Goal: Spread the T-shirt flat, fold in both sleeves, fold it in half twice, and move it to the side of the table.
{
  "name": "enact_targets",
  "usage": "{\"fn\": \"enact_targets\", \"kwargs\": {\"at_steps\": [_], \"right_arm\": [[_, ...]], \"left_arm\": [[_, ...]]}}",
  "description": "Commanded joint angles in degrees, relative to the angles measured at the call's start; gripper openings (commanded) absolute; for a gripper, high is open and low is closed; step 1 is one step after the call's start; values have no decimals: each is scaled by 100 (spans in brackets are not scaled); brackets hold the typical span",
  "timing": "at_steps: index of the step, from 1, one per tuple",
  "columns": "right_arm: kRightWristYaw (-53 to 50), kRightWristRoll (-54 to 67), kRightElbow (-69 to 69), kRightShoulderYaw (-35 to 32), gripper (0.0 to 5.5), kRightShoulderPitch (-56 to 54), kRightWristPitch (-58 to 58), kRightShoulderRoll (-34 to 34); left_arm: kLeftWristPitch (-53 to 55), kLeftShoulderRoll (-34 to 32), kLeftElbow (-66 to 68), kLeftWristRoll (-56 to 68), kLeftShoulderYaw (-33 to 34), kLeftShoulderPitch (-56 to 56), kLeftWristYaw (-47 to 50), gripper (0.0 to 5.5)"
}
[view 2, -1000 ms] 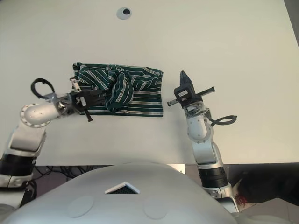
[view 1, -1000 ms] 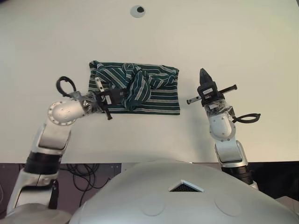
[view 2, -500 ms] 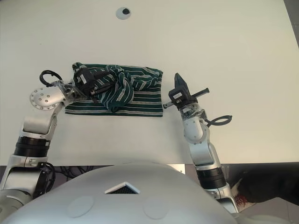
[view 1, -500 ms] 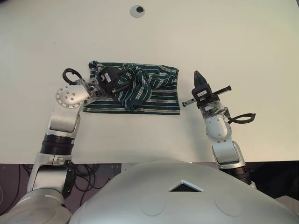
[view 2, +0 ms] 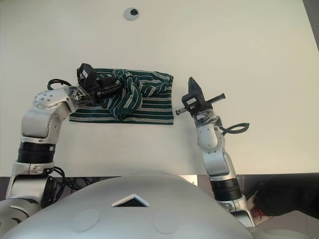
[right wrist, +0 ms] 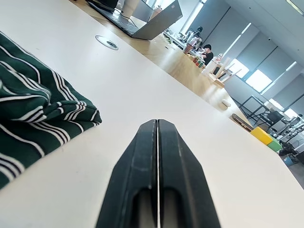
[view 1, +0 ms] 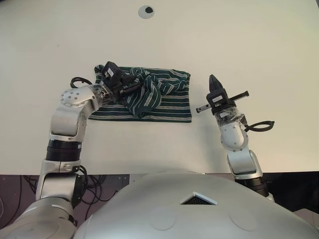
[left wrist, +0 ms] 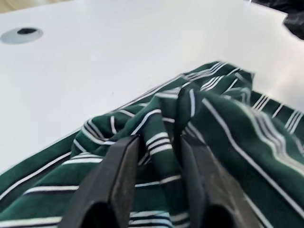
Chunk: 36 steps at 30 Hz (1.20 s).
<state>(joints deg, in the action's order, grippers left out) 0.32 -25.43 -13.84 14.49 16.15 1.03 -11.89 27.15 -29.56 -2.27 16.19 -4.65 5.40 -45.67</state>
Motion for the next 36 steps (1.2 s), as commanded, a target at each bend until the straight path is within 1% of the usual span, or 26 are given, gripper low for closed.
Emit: {"fn": "enact_targets", "kwargs": {"at_steps": [1, 3, 6, 7, 9, 11, 14, 18, 21, 26, 32, 34, 36], "right_arm": [[3, -29, 42, -16, 0, -90, -14, 2], [-2, -27, 64, -18, 0, -105, -9, 0], [-10, -22, 109, -26, 0, -146, 4, -2], [-15, -22, 115, -27, 0, -156, 8, 1], [-19, -15, 160, -28, 0, -200, 21, 4], [-24, -14, 200, -21, 0, -236, 30, 10], [-43, -11, 259, -9, 0, -288, 37, 28], [-59, -12, 341, 14, 0, -372, 39, 56], [-75, -13, 378, 33, 0, -416, 47, 69], [-51, 139, 410, 10, 0, -495, 139, 112], [253, 809, 366, -57, 0, -498, 154, 194], [322, 861, 344, 12, 0, -489, 195, 163], [464, 1009, 338, 72, 0, -483, 262, 153]], "left_arm": [[-17, -164, 93, -215, -92, 85, 6, 81], [-136, -174, 182, -342, -131, 106, 44, 45], [-361, -190, 441, -643, -229, 156, 196, 6], [-443, -184, 511, -725, -257, 165, 231, 2], [-652, -101, 521, -719, -168, 200, 295, 2], [-1022, 121, 144, -216, 209, 247, 167, 2], [-474, 390, -872, 1295, 1037, 449, 126, 2], [243, 312, -1478, 2434, 1624, 621, 347, 2], [385, 291, -1650, 2639, 1796, 736, 594, 2], [263, 344, -1757, 2981, 2192, 889, 861, 2], [-40, 303, -1776, 3376, 2623, 968, 736, 2], [69, 312, -1755, 3777, 2779, 998, 733, 2], [85, 334, -1715, 3912, 2779, 983, 726, 2]]}}
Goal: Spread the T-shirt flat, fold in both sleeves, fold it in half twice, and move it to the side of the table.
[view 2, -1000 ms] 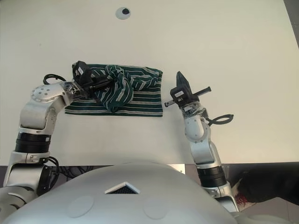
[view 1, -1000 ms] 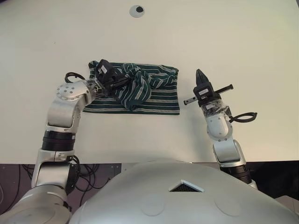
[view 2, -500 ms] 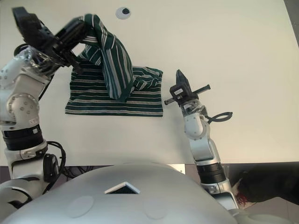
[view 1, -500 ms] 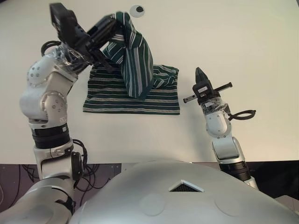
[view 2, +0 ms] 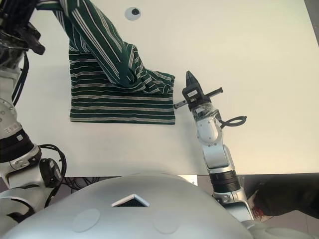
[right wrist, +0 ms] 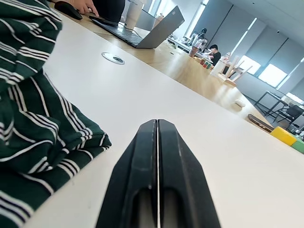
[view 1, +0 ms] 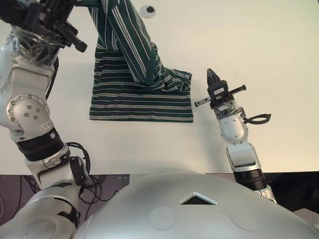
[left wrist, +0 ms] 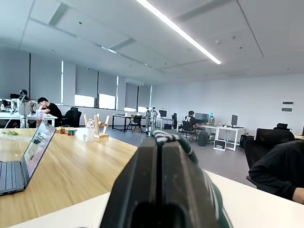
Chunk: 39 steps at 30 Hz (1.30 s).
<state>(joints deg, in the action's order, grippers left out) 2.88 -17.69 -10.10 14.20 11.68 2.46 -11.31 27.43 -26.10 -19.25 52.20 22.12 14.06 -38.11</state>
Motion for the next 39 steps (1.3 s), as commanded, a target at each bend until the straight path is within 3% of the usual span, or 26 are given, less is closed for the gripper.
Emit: {"fn": "enact_targets", "kwargs": {"at_steps": [1, 11, 18, 27, 33, 39], "right_arm": [[366, 439, -58, 127, 0, -27, 133, 112], [2085, 2193, -253, 336, 142, -208, 149, 40], [2651, 2420, -67, 250, 244, -591, 292, -57], [3309, 1960, 474, 619, 248, -2058, 156, -194], [3778, 2620, 2083, 318, 248, -3779, -1097, 376], [3583, 2447, 2304, 400, 248, -3668, -1086, 665]], "left_arm": [[56, -7, 5, 344, 84, 104, -21, 2], [345, -147, 168, 1714, 574, -90, -562, 0], [666, -317, 673, 2681, 1086, 6, -511, 0], [787, -286, 794, 2739, 924, 89, -607, 0], [633, -267, 761, 2253, 663, -44, -827, 0], [209, -407, 459, 1248, 662, -804, -1052, 0]]}}
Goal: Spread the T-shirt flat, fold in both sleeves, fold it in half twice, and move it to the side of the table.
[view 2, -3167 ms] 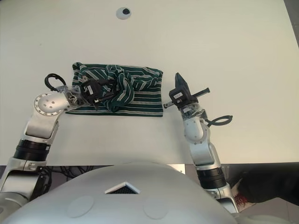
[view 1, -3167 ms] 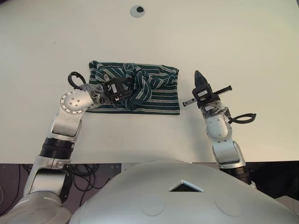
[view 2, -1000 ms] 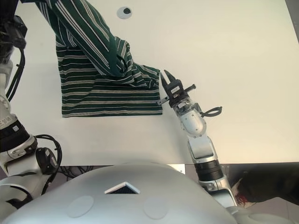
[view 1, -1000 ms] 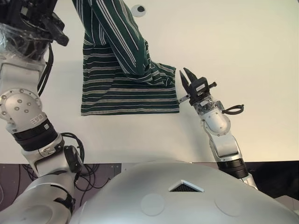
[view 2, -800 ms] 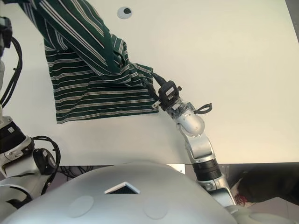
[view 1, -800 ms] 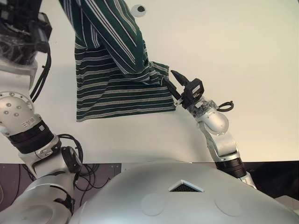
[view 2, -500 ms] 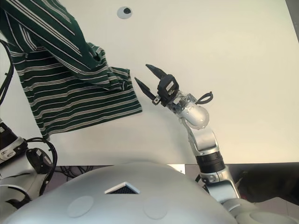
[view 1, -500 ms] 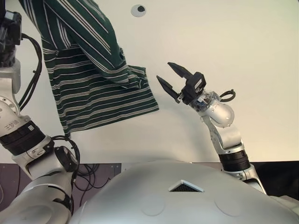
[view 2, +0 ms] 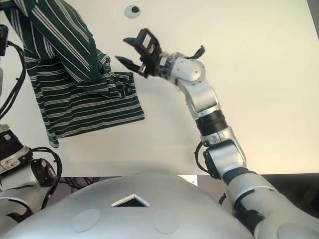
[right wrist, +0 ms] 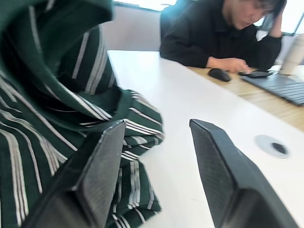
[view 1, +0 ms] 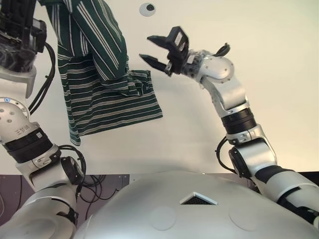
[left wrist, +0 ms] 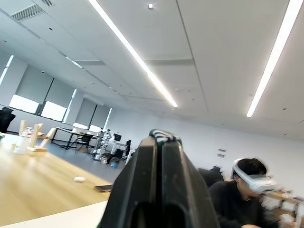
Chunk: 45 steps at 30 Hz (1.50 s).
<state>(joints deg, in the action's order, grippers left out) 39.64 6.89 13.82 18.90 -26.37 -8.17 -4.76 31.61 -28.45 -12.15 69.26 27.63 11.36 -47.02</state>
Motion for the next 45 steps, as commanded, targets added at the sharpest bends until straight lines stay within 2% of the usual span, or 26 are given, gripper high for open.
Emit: {"fn": "enact_targets", "kwargs": {"at_steps": [1, 6, 11, 19, 24, 27, 30, 32, 33, 35, 37, 39, 43, 45], "right_arm": [[-115, 5, -139, -130, 248, 228, -23, -50], [-260, -82, -169, -340, 248, 551, 56, -238], [-379, -179, -195, -372, 248, 700, 149, -239], [-519, -217, -525, -461, 252, 1204, 229, -411], [-607, -327, -525, -443, 252, 1388, 294, -390], [-662, -372, -566, -391, 252, 1477, 327, -355], [-759, -434, -615, -374, 252, 1590, 351, -346], [-828, -455, -545, -365, 252, 1603, 386, -317], [-872, -473, -464, -369, 252, 1591, 422, -280], [-954, -535, -251, -338, 252, 1562, 524, -191], [-979, -582, -80, -276, 252, 1502, 606, -149], [-1010, -582, 108, -310, 252, 1386, 697, -137], [-1100, -510, 486, -455, 252, 1153, 866, -111], [-1139, -817, 632, -188, 252, 1170, 1111, -159]], "left_arm": [[-263, -259, -362, -574, 197, -781, -275, 0], [-830, -825, -151, -1699, 520, -2067, -1144, 0], [-2027, -1652, 2010, -3548, 25, -2741, -2219, 0], [-2581, -2124, 4519, -4240, -185, -1536, -2437, 120], [-3339, -2777, 5697, -5334, -828, -1408, -2511, 134], [-4124, -3383, 5875, -6006, -1069, -1525, -2384, 134], [-4674, -4307, 5438, -6549, -1214, -1239, -2374, 134], [-4432, -4669, 4647, -6305, -1202, -721, -2749, 134], [-4109, -4736, 4106, -6010, -1253, -409, -3020, 153], [-3350, -4700, 2804, -5479, -1501, 34, -3306, 179], [-2869, -4468, 1704, -5324, -1890, 108, -3281, 179], [-2548, -3799, 981, -5737, -2638, 377, -2846, 179], [-2260, -2934, 633, -6595, -3801, 919, -2434, 179], [-2051, -2537, 772, -6890, -4118, 1376, -2275, 209]]}}
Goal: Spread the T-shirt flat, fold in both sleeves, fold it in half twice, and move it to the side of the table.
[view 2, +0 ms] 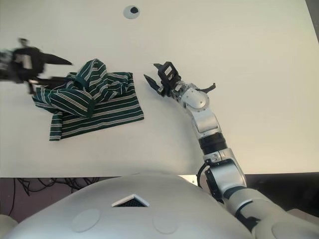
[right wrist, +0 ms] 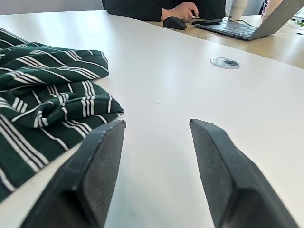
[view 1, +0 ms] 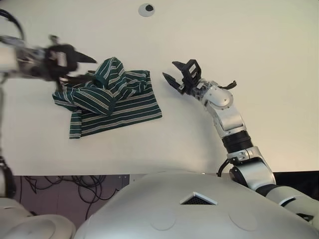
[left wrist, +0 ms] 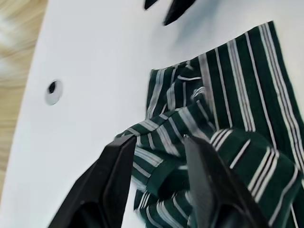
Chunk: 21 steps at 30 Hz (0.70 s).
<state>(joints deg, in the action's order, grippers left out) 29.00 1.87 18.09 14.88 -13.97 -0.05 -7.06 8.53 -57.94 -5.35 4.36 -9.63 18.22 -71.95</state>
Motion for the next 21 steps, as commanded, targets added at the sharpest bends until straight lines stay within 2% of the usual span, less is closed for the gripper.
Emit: {"fn": "enact_targets", "kwargs": {"at_steps": [1, 4, 8, 12, 21], "right_arm": [[-65, -467, 238, 393, 252, -35, 407, 70], [283, -498, 1, 806, 252, 169, 629, 142], [586, -77, -278, 766, 252, 329, 743, 252], [1008, 395, -710, 1023, 252, 559, 368, 519], [581, -241, 403, 1400, 252, 257, -703, 806]], "left_arm": [[350, 508, 125, -474, -490, 810, 215, 209], [518, 407, -106, -561, -742, 756, -108, 209], [841, 201, -65, -647, -1035, 860, -662, 209], [1555, 82, 217, -254, -1017, 1238, -1439, 209], [1907, 187, 1021, -820, -1684, 1463, -1753, 209]]}}
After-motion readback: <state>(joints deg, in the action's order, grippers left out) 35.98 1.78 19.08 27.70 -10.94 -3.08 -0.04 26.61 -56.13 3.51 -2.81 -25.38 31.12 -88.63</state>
